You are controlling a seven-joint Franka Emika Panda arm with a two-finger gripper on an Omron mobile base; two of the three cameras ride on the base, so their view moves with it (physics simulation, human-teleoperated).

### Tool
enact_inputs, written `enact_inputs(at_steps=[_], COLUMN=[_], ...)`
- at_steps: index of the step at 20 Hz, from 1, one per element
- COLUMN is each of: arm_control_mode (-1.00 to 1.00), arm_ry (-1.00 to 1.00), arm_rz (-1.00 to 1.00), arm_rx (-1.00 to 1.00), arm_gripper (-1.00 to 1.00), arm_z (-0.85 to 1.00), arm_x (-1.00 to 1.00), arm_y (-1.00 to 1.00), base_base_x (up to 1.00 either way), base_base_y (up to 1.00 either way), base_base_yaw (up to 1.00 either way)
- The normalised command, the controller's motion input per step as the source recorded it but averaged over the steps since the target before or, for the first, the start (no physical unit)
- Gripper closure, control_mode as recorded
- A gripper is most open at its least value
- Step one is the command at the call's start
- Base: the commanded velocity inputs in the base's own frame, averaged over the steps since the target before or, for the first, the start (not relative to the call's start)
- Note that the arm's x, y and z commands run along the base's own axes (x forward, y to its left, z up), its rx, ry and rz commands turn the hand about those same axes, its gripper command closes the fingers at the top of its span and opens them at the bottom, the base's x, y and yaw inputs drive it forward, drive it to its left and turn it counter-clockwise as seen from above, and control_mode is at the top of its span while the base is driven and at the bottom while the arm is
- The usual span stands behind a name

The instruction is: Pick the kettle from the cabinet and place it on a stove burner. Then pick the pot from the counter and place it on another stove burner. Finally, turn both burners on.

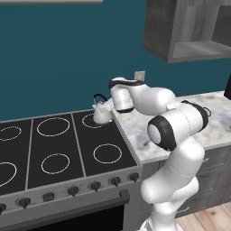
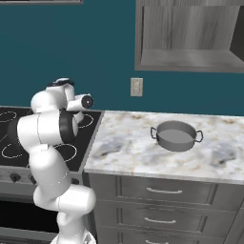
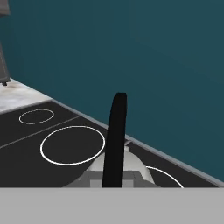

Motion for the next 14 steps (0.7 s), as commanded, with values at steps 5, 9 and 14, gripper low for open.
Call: enact_inputs(at_steps=[5,9,14], arm_control_mode=[-1.00,-1.00,-1.00], arm_ry=[0.00,0.00,0.00], arm_rz=[0.00,0.01,0.01], arm_rx=[0.00,0.00,0.00], arm_gripper=[1.00,1.00,1.00], arm_z=[-0.04,-0.13,-0.16], arm_x=[0.29,0.17,0.13], arm_y=[0.02,0.04,0.02], base_base_x=[0.00,0.00,0.00], base_base_y=[0.00,0.00,0.00], base_base_yaw=[0.00,0.00,0.00])
